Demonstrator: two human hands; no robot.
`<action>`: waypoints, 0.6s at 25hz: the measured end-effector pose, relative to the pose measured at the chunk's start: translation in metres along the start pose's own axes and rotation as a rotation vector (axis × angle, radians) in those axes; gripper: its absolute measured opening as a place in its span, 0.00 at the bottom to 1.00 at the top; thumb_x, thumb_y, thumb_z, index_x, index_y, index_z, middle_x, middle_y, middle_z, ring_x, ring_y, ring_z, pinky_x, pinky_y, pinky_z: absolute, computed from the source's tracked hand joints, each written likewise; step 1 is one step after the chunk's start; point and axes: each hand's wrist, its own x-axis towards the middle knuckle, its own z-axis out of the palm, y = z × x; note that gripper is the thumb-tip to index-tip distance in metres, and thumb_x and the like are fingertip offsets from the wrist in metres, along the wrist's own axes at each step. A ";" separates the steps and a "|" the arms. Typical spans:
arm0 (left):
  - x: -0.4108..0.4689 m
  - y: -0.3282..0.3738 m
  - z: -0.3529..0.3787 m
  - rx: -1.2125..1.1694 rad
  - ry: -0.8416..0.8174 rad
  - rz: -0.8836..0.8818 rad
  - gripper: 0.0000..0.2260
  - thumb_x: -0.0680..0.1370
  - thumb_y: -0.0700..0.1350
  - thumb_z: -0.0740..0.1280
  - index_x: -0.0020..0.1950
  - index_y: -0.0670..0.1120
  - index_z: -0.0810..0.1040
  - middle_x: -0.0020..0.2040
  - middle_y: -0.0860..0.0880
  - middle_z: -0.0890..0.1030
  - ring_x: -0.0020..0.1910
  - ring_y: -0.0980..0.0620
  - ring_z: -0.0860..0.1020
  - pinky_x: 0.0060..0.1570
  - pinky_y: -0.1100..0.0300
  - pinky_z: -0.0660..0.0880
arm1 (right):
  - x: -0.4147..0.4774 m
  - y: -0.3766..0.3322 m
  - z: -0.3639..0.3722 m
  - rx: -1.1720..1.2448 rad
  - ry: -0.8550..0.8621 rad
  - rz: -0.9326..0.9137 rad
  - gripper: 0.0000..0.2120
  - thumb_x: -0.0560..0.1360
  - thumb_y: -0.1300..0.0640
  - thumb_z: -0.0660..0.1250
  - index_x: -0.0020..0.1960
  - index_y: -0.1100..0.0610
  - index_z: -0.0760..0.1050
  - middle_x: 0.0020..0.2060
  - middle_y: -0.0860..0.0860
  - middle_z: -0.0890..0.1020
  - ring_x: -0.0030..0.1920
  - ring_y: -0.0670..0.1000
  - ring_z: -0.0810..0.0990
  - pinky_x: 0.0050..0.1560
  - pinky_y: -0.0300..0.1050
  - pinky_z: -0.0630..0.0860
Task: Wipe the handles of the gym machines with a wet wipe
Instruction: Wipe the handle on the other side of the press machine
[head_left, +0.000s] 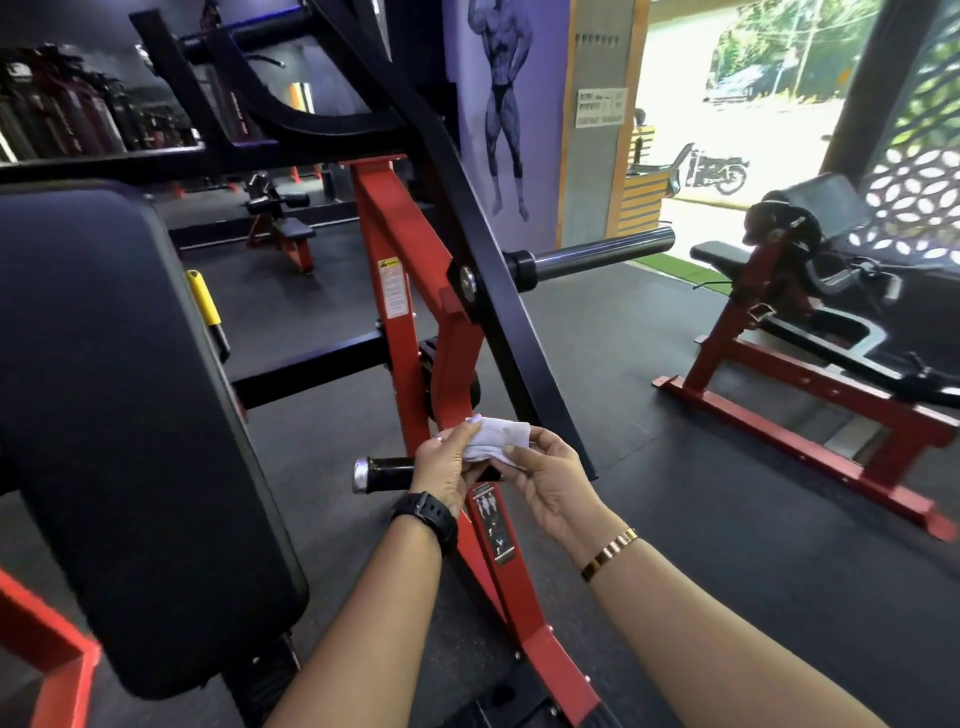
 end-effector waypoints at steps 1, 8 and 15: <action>0.002 -0.005 0.009 -0.007 0.002 -0.011 0.03 0.77 0.39 0.67 0.44 0.40 0.77 0.34 0.43 0.80 0.28 0.51 0.79 0.30 0.62 0.78 | -0.002 -0.006 -0.009 -0.003 0.017 -0.009 0.08 0.74 0.76 0.61 0.49 0.67 0.72 0.40 0.60 0.82 0.37 0.54 0.84 0.36 0.41 0.81; -0.011 -0.078 0.122 0.064 -0.225 -0.178 0.03 0.77 0.39 0.67 0.46 0.42 0.80 0.32 0.48 0.82 0.29 0.54 0.81 0.29 0.64 0.78 | -0.027 -0.073 -0.124 0.025 0.220 -0.076 0.14 0.73 0.75 0.54 0.56 0.74 0.72 0.49 0.68 0.80 0.47 0.61 0.82 0.46 0.46 0.82; -0.065 -0.158 0.256 0.059 -0.441 -0.366 0.04 0.79 0.42 0.66 0.49 0.43 0.80 0.43 0.43 0.82 0.35 0.50 0.81 0.36 0.58 0.81 | -0.103 -0.175 -0.242 0.130 0.408 -0.120 0.13 0.79 0.55 0.58 0.52 0.64 0.75 0.45 0.61 0.83 0.46 0.57 0.83 0.57 0.52 0.77</action>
